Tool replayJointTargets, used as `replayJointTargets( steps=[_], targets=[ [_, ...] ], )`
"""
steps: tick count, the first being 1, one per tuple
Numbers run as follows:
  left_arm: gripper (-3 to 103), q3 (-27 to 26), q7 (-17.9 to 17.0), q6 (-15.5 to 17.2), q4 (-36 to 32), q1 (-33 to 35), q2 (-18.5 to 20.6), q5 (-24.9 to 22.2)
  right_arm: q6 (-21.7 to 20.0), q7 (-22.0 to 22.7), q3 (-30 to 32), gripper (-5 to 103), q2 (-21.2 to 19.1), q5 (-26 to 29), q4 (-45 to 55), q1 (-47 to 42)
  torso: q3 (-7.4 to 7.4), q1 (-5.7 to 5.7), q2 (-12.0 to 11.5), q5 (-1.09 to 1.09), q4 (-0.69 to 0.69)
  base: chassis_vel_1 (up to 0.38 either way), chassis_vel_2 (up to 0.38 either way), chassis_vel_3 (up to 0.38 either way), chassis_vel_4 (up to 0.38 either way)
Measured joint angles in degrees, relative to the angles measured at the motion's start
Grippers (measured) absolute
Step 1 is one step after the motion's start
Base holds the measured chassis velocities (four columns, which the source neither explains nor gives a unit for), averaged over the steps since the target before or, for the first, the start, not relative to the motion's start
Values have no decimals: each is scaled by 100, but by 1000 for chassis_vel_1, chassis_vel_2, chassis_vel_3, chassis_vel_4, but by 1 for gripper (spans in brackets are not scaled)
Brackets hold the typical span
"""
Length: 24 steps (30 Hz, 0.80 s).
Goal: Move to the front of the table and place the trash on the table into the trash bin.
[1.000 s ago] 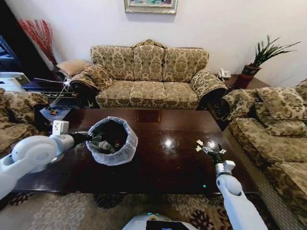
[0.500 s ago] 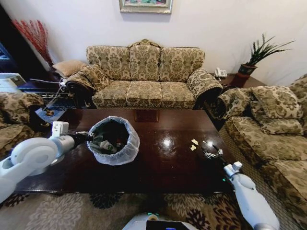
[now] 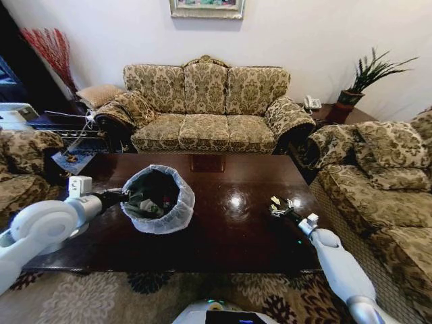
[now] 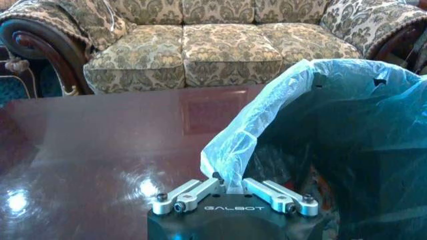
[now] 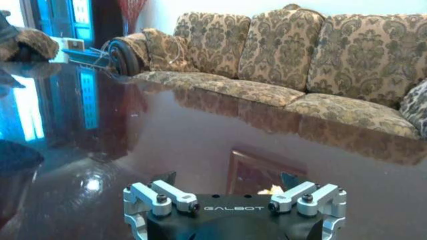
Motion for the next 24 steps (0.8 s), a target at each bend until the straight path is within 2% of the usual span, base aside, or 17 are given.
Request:
replayJointTargets(
  steps=[19, 20, 24],
  targets=[
    [0, 36, 18, -41, 5, -10, 65, 21, -123, 48, -78, 100, -55, 141, -507, 244, 0, 0, 0, -1, 0, 0, 0, 0, 0],
    [0, 36, 18, -41, 5, -10, 63, 20, -135, 45, -98, 102, -54, 138, -538, 276, 0, 0, 0, -1, 0, 0, 0, 0, 0],
    [0, 33, 19, -43, 20, -9, 63, 20, -141, 46, -140, 93, -31, 122, -644, 357, 0, 0, 0, -1, -1, 0, 0, 0, 0]
  ],
)
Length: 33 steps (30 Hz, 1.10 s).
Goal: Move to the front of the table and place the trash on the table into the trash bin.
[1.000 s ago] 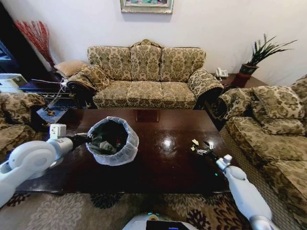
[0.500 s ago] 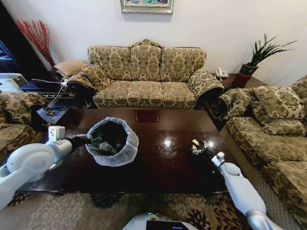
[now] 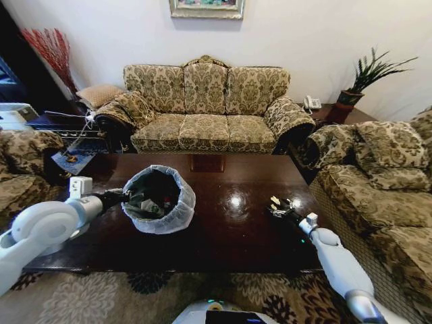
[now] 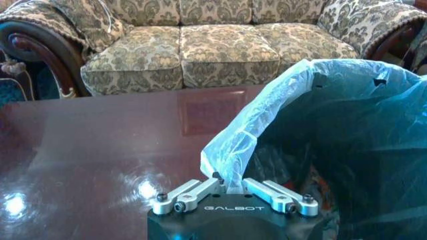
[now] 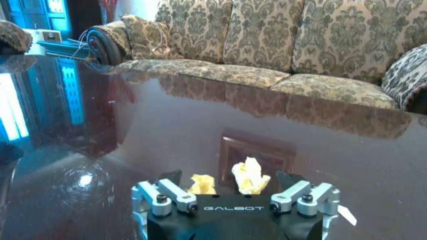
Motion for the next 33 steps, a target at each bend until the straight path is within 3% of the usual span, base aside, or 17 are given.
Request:
replayJointTargets(
  steps=[4, 8, 10, 16, 22, 24, 33],
  targets=[
    [0, -2, 1, -5, 2, -5, 7, -2, 3, 2, -22, 82, 31, -31, -81, 51, 0, 0, 0, 1, 1, 0, 0, 0, 0],
    [0, -8, 3, -9, 15, -9, 19, -8, 20, 8, -24, 60, 57, -55, -111, 53, 0, 0, 0, 0, 0, 0, 0, 0, 0],
    [0, -9, 4, -9, 16, -9, 19, -9, 23, 9, -23, 60, 59, -59, -113, 48, 0, 0, 0, 0, 1, 0, 0, 0, 0],
    [0, -13, 13, -16, 30, -13, 22, -12, 55, 24, -5, 33, 60, -60, -123, -10, -1, -1, 1, -1, 1, 0, 0, 0, 0],
    [0, -19, 20, -19, 31, -14, 28, -16, 75, 39, 6, 17, 66, -54, -137, -44, -1, -1, 2, -2, 1, 0, 0, 0, 0],
    [0, -27, 22, -24, 30, -16, 41, -20, 77, 56, 16, 7, 76, -43, -134, -67, -1, -1, 2, -1, 1, 0, 0, 0, 0],
    [0, -43, 22, -33, 22, -17, 53, -28, 42, 109, 110, 0, 66, 217, 26, -294, 0, -1, 1, 0, 2, 0, 0, 0, 0]
  ],
)
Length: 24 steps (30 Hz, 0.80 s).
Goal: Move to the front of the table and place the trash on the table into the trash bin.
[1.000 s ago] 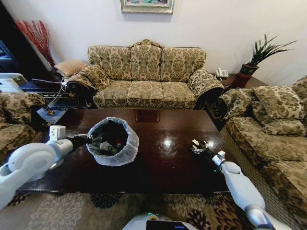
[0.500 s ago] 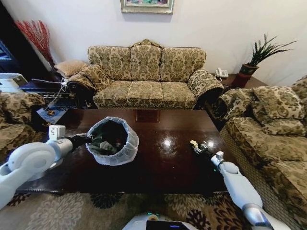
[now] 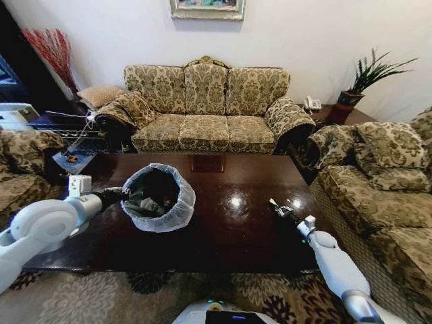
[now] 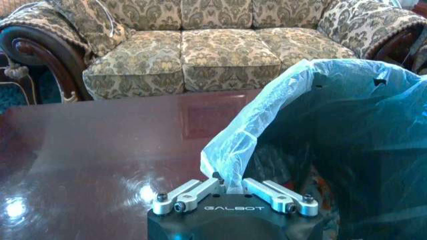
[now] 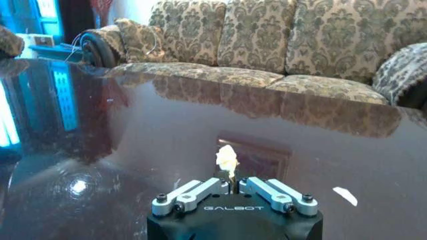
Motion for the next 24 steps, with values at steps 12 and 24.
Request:
replayJointTargets(
  steps=[12, 24],
  targets=[
    [0, -23, -31, 0, -21, 18, 109, -39, -1020, 63, 252, 0, -48, 1691, 3231, -806, 1, 1, -2, -1, 0, 0, 0, 0, 0],
    [0, 106, -62, 19, -98, 66, 176, -103, -1734, 556, -1361, 0, 267, 2222, 6251, -595, 0, 1, -2, -3, -2, 0, 0, 0, 0]
  ],
)
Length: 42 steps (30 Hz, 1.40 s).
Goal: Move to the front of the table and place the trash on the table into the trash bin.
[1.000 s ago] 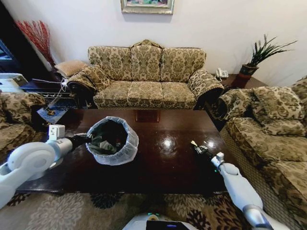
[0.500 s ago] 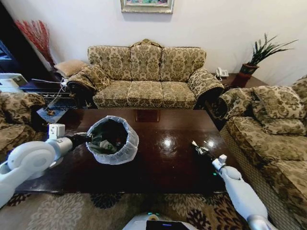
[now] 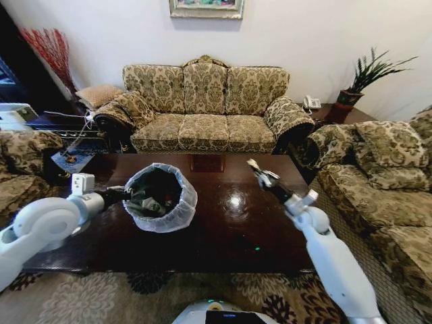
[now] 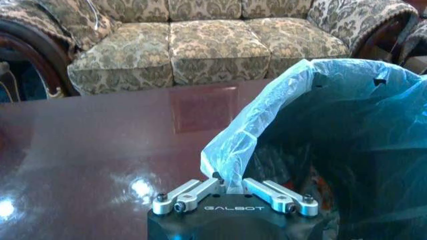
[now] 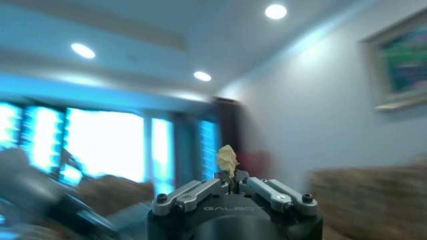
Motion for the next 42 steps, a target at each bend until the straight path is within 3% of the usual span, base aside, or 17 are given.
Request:
replayJointTargets(
  steps=[2, 8, 20, 22, 28, 30, 34, 35, 38, 40, 42],
  targets=[
    [0, 44, -3, 2, -9, 7, 9, -4, -153, 246, -701, 0, 134, 216, 397, 148, 0, -1, 0, 0, 1, 0, 0, 0, 0],
    [0, 60, -7, 6, -45, 12, 44, -20, -236, 700, -1875, 0, 368, 436, 537, 641, 0, 0, 0, 3, 0, 0, 0, 0, 0],
    [0, 83, -8, 24, -263, 18, 20, -69, -134, 1017, -2656, -3, 757, -174, -218, 1100, 0, 0, 0, 3, 0, 0, 0, 0, 0],
    [0, 76, -12, 31, -298, 18, 14, -91, -131, 1052, -2669, 1, 788, -261, -269, 1109, 1, 0, 0, 2, 0, 0, 0, 0, 0],
    [0, 62, -26, 47, -361, 20, 4, -111, -84, 1088, -2676, 28, 838, -434, -373, 1102, 0, 0, 0, 3, 0, 0, 0, 0, 0],
    [0, 62, -26, 48, -362, 20, 7, -112, -81, 1091, -2669, 28, 838, -437, -369, 1094, 0, 0, 0, 3, 0, 0, 0, 0, 0],
    [0, 34, -43, 73, -360, 26, 3, -113, -60, 1086, -2583, 51, 766, -434, -264, 1042, 0, 0, 0, 3, 0, 0, 0, 0, 0],
    [0, 34, -43, 73, -360, 26, 3, -113, -60, 1086, -2583, 51, 766, -434, -264, 1042, 0, 0, 0, 3, 0, 0, 0, 0, 0],
    [0, 15, -73, 95, -361, 51, -32, -114, -45, 1070, -2476, 67, 707, -410, -142, 979, 0, 0, 0, 3, -1, 0, 0, 0, 0],
    [0, 12, -94, 103, -363, 60, -42, -114, -41, 1061, -2453, 67, 694, -400, -98, 958, 0, 0, 1, 4, 0, 0, 0, 0, 0],
    [0, 3, -122, 117, -385, 76, -57, -114, -37, 1028, -2396, 77, 670, -390, -5, 916, 0, 0, 1, 3, 0, 0, 0, 0, 0]
  ],
)
